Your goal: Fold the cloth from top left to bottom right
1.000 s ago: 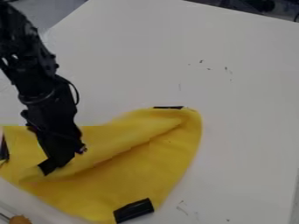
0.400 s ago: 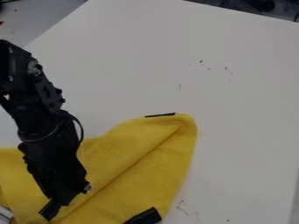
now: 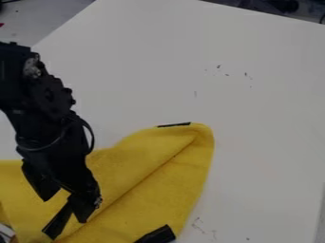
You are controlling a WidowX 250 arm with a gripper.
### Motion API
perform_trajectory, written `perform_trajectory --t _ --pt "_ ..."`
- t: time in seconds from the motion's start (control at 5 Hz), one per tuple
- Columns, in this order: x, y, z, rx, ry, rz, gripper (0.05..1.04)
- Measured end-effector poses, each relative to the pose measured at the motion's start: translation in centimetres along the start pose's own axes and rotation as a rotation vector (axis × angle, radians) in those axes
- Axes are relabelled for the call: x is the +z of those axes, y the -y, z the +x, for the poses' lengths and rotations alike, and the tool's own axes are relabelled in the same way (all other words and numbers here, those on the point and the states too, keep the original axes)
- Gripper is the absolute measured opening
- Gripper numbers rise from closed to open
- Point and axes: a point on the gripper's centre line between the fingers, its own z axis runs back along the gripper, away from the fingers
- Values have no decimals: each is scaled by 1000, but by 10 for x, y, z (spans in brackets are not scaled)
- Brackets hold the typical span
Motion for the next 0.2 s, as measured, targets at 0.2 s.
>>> perform_trajectory --t 0.2 --pt "3 2 -2 19 -8 8 1011"
